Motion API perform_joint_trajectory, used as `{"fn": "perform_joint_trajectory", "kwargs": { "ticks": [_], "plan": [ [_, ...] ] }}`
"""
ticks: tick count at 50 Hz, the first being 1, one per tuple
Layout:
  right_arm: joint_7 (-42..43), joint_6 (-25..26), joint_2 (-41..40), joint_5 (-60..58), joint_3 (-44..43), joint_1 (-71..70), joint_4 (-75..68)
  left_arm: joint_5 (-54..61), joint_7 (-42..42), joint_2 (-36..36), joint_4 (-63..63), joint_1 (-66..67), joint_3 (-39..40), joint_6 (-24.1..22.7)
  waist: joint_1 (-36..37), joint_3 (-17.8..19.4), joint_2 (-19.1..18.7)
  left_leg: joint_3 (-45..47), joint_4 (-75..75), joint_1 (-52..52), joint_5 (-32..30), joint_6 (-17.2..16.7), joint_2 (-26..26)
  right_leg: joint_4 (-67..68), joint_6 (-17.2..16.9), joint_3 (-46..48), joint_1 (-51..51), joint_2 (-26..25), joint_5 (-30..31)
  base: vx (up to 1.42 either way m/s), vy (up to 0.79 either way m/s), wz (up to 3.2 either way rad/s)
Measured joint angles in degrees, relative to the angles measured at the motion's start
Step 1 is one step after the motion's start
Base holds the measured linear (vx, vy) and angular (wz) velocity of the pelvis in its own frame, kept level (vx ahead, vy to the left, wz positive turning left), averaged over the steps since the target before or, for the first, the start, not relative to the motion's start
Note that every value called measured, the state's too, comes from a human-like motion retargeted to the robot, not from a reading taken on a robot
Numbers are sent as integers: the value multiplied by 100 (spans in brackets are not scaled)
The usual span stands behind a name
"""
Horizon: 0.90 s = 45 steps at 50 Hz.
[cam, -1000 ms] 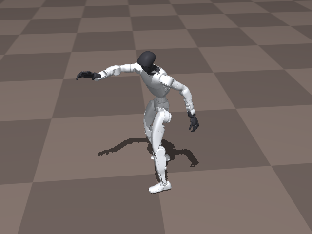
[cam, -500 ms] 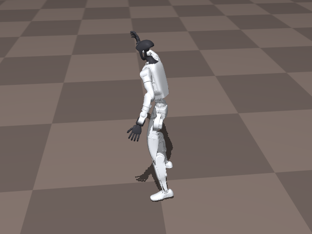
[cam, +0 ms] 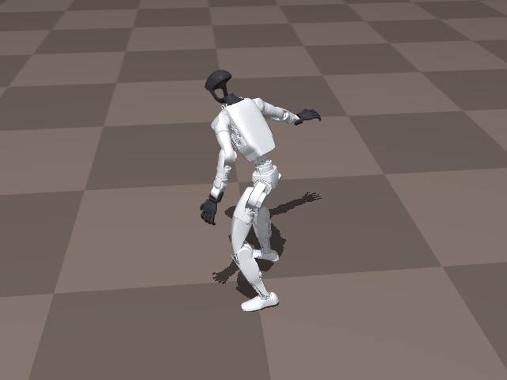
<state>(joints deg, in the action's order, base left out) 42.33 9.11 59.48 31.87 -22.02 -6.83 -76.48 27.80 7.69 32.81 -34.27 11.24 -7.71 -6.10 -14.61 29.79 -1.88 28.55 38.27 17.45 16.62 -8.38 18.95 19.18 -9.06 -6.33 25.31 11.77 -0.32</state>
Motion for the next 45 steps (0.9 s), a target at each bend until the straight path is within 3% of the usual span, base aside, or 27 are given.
{"fn": "perform_joint_trajectory", "kwargs": {
  "ticks": [5,9,10,13,18,23,25,27,30,32,37,41,43,45],
  "plan": [
    [114,-356,-775,1774,-550,-240,-554,-116,94,141,130,127,-74,150,660,0,58,-562,1093,854,197,-92,219,778,3,312,372,95,-260,-13,21,59],
    [146,-645,-874,2784,-639,-886,-537,-42,225,248,136,28,-71,224,1394,0,80,-1071,1345,1067,304,-110,135,913,79,718,108,226,-331,-4,16,94],
    [232,-788,-808,2753,-816,-1056,-556,-197,199,264,125,81,-27,209,1593,0,93,-1190,1575,1085,333,-230,181,1237,-62,868,52,285,-442,10,14,111],
    [219,-948,-299,2892,-786,-1761,-427,-167,237,428,117,-3,76,132,2251,0,195,-1515,1421,897,368,-311,-23,1139,-70,1250,-451,434,-425,7,11,118],
    [288,-1042,1043,2462,124,-3470,95,187,411,696,-70,-265,341,-39,3261,-86,452,-2026,872,548,194,-544,-440,816,-134,1928,-1260,667,-165,8,6,126],
    [201,-1036,1754,1173,2601,-6255,1262,443,587,856,-414,-405,849,-173,3881,-265,917,-2510,-10,303,-91,-625,-907,496,-226,2632,-1748,882,229,8,1,125],
    [-297,-1079,1839,126,4238,-7602,1753,391,513,817,-568,-355,1057,-218,4019,-415,1053,-2757,-294,332,-239,-662,-1022,432,-219,2920,-1819,909,371,6,-3,121],
    [211,-696,1598,-1069,5861,-8941,1991,325,673,729,-717,-282,1232,-210,4100,-525,1185,-2970,-642,288,-374,-660,-1147,362,-214,3198,-1916,950,496,6,-4,112],
    [4,-272,1210,-2986,7951,-10295,2342,44,641,670,-958,-191,1262,-197,4282,-679,1347,-3316,-1071,279,-548,-631,-1226,295,-155,3598,-2011,923,635,5,-7,102],
    [-147,-180,880,-3890,8854,-10694,2585,-182,574,649,-1104,-136,1181,-199,4413,-744,1456,-3541,-1320,274,-652,-601,-1263,281,-128,3839,-2067,902,704,5,-9,97],
    [-435,-316,164,-5396,10052,-10833,3459,-702,360,510,-1361,-90,933,-214,4755,-718,1629,-4130,-1813,291,-889,-539,-1296,339,-78,4384,-2200,814,819,3,-10,98],
    [-686,-524,-280,-6135,10221,-10531,4461,-863,194,291,-1378,-52,835,-188,5029,-516,1631,-4610,-2071,343,-1057,-526,-1294,506,10,4755,-2281,742,844,1,-11,98],
    [-832,-373,-521,-6424,10195,-10302,4934,-855,133,161,-1356,-7,843,-114,5156,-382,1611,-4833,-2143,388,-1129,-522,-1296,630,92,4916,-2303,719,823,-1,-11,89],
    [-1000,-223,-746,-7967,10224,-10225,5122,-914,40,138,-1378,94,928,-151,5289,-250,1684,-5029,-2180,468,-1191,-532,-1304,784,185,5060,-2284,714,769,-2,-11,81]
  ]
}}
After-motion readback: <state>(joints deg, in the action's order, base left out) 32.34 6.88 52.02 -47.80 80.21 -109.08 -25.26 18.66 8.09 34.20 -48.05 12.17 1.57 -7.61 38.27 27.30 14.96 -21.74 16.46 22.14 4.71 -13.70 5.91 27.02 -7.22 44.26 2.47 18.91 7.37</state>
